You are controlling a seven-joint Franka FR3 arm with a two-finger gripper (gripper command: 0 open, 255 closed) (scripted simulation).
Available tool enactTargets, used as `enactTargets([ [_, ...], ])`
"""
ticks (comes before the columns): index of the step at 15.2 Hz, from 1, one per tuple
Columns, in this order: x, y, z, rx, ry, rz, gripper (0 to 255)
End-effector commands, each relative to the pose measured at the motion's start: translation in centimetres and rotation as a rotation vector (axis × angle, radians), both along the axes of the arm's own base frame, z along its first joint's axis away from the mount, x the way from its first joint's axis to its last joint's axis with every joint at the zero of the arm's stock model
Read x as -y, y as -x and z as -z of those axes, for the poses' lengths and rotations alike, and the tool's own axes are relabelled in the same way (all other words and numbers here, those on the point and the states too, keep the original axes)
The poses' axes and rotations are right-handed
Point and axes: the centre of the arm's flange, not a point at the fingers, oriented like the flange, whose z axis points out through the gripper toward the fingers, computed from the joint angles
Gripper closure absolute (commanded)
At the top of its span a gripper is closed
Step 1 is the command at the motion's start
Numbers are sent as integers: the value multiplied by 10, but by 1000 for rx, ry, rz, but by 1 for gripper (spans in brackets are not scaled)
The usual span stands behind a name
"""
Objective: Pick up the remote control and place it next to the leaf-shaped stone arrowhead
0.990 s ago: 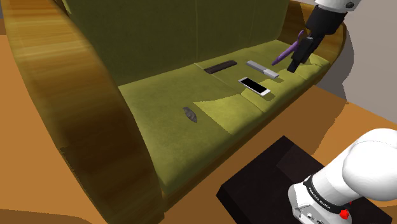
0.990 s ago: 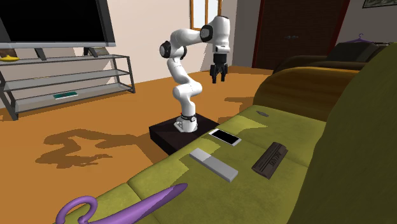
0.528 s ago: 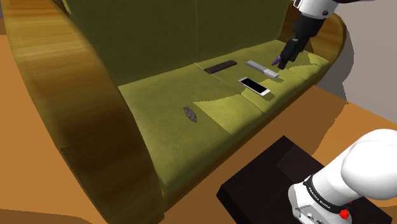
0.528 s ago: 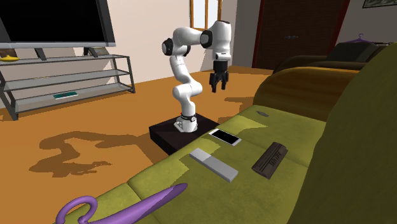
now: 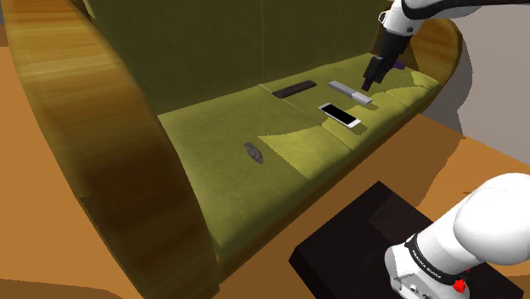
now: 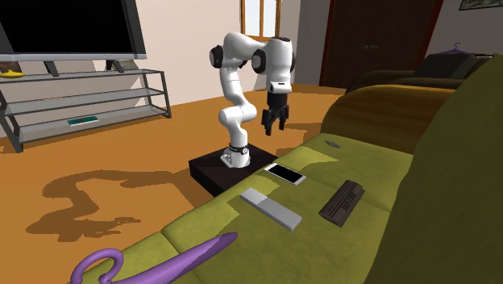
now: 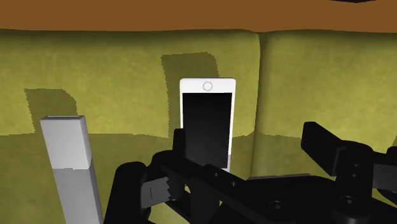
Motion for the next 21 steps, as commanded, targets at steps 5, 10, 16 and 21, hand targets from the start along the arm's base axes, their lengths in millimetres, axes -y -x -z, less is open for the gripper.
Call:
enactTargets([
  [5,58,-50,26,-8,-6,10,0],
  [10,106,-89,52,-14,-12,19,0],
  [16,164,-135,83,-23,-18,30,0],
  [21,210,-171,108,-29,-24,39,0],
])
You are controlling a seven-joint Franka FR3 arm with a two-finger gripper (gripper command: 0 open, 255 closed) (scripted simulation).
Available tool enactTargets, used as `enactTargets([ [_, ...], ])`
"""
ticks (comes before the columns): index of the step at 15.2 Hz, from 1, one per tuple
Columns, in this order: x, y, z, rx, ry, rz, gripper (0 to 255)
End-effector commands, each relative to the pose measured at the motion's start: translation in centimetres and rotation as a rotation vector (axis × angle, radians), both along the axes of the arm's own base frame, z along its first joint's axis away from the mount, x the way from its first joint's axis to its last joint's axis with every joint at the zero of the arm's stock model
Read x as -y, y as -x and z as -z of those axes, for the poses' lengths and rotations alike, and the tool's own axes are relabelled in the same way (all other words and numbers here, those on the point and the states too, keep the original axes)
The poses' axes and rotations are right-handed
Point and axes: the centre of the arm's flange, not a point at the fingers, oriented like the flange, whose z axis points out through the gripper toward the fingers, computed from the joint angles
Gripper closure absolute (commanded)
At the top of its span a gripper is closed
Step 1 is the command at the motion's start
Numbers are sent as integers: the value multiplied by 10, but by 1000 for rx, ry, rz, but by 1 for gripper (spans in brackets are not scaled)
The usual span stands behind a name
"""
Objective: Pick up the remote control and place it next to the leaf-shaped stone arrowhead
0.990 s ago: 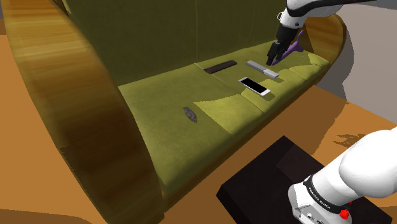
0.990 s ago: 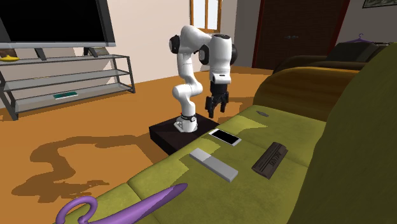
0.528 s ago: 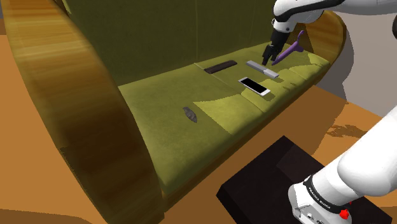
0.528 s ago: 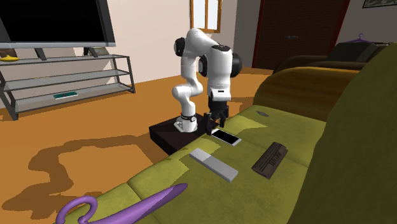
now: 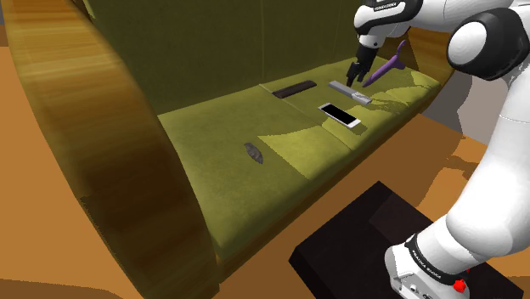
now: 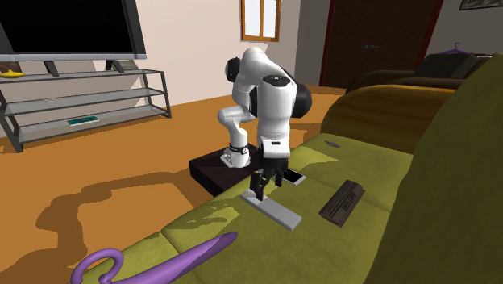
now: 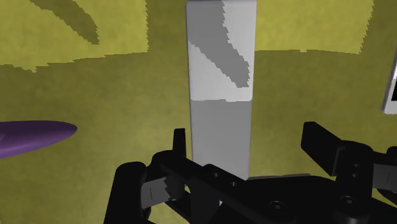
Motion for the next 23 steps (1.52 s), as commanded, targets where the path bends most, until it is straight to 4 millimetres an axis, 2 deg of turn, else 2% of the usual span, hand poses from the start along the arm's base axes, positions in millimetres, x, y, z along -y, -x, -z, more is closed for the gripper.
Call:
enactTargets([
  [1,10,-9,10,-1,-1,0,0],
  [8,10,-9,45,-1,-1,0,0],
  [15,10,-9,44,-1,-1,0,0],
  [16,10,-9,44,-1,-1,0,255],
  [23,10,-9,44,-1,-1,0,255],
])
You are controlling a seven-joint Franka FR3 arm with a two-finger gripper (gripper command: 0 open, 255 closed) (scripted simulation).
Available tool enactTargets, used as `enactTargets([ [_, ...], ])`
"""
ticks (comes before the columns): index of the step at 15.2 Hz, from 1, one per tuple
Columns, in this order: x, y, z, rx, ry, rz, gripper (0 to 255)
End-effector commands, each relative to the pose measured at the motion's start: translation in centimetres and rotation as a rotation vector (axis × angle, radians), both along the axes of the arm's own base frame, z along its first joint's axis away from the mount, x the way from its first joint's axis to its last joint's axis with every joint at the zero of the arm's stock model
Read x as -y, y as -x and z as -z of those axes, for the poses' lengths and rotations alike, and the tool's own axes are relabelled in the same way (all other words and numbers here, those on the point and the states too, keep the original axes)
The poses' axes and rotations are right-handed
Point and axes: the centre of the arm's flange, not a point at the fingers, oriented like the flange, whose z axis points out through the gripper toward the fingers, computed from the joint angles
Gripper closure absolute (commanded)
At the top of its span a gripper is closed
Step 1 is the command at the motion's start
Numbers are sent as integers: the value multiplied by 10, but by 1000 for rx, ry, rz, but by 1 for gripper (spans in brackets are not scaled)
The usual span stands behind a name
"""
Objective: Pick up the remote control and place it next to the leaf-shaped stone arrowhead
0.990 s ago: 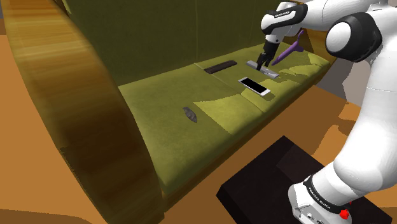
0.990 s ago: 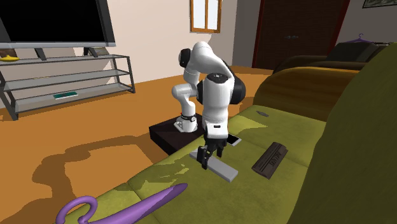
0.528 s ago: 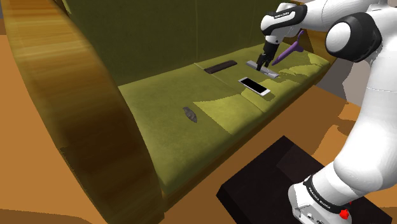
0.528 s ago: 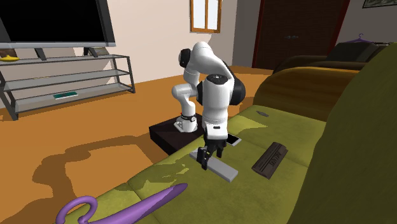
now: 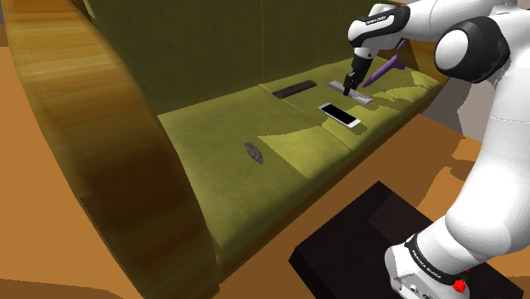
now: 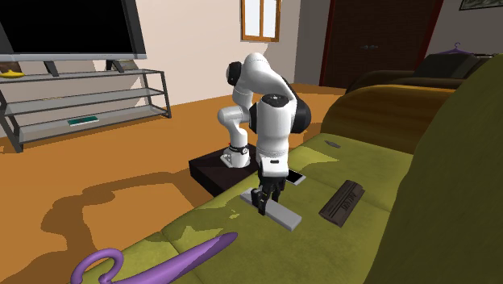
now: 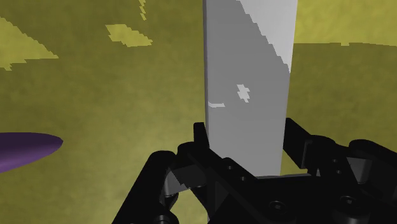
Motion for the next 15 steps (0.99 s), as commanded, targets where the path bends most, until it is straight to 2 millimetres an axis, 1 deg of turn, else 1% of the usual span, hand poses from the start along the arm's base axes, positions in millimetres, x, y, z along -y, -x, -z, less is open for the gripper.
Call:
enactTargets([
  [1,0,0,0,0,0,0,255],
  [2,0,0,0,0,0,0,255],
  [15,0,0,-69,0,0,0,255],
])
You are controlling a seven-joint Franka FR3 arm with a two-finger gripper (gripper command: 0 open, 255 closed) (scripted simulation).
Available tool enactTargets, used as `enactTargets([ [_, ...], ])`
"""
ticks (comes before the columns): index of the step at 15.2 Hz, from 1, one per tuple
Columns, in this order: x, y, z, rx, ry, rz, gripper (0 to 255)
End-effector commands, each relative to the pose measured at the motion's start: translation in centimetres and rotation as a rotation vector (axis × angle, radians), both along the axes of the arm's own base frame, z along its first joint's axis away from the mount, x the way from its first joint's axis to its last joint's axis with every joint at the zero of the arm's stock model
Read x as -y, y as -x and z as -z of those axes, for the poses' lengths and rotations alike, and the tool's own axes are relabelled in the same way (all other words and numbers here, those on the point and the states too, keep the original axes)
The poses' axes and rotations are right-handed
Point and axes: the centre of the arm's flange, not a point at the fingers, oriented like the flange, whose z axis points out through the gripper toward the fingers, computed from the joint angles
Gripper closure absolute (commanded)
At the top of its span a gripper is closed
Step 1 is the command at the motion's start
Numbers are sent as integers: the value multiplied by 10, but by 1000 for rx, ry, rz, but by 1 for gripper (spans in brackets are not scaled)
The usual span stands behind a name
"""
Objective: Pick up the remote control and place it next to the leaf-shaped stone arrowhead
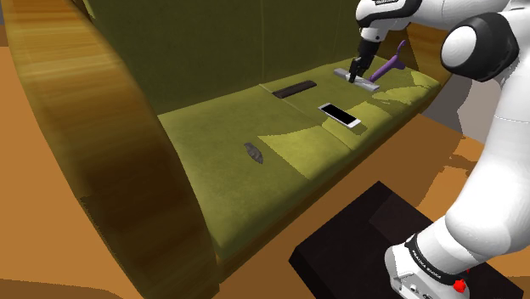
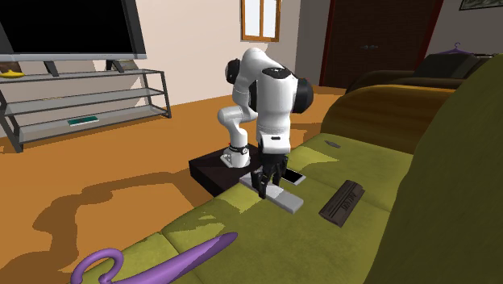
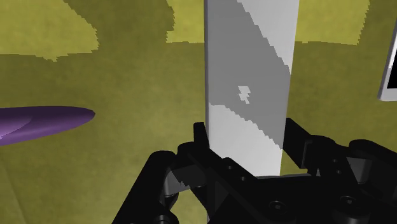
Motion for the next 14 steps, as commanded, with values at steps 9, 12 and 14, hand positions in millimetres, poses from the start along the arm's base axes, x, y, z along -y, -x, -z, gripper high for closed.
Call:
enactTargets([
  [9,-66,-7,-26,0,0,0,255],
  [12,-105,-10,-26,0,0,0,255],
  [14,-132,-13,-26,0,0,0,255],
])
